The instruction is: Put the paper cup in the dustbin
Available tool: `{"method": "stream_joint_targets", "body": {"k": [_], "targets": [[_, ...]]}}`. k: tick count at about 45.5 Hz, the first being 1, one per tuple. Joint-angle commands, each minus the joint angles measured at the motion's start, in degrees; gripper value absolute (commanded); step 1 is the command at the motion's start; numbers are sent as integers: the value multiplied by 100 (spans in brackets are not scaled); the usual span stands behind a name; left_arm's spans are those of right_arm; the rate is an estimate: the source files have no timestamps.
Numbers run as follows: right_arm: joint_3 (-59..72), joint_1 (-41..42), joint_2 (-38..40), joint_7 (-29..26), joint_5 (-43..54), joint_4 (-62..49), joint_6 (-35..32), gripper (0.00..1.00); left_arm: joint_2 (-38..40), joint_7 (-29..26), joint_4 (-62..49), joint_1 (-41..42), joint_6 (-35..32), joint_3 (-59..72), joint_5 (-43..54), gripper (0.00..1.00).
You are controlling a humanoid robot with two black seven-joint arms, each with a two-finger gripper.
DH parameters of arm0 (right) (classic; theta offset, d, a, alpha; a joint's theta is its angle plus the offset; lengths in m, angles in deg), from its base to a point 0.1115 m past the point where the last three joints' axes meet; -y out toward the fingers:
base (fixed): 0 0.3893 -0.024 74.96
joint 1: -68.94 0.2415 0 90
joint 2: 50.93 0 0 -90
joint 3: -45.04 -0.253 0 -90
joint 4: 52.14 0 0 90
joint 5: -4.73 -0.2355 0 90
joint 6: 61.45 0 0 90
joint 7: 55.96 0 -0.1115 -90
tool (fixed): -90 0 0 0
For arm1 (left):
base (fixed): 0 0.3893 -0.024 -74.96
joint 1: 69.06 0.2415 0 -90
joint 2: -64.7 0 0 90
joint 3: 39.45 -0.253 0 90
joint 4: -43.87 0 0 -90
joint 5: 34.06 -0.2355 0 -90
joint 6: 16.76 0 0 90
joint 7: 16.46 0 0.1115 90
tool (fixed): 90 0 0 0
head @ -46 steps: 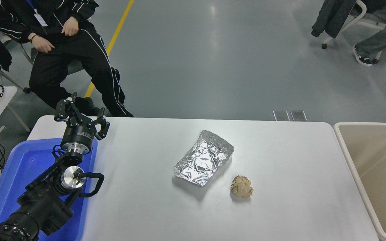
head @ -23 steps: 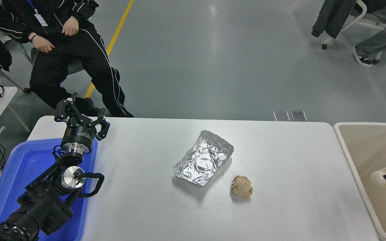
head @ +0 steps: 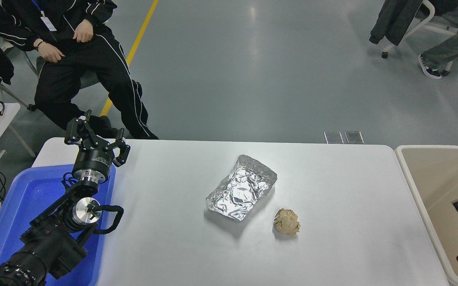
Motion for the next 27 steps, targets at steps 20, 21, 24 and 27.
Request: {"method": "stream_joint_targets", "body": {"k": [20,21,24,27], "targets": [[-4633,2159,1271,53,-61,2412,-34,99,0,0,0,0,0,0,0,100],[-4652,2221,1263,53,-61,2412,-34,99,0,0,0,0,0,0,0,100],[-4652,2370,1236,88,-61,2412,-34,99,0,0,0,0,0,0,0,100],[-4731,2406,1192,307,-61,2474,-42,99,0,0,0,0,0,0,0,100]]}}
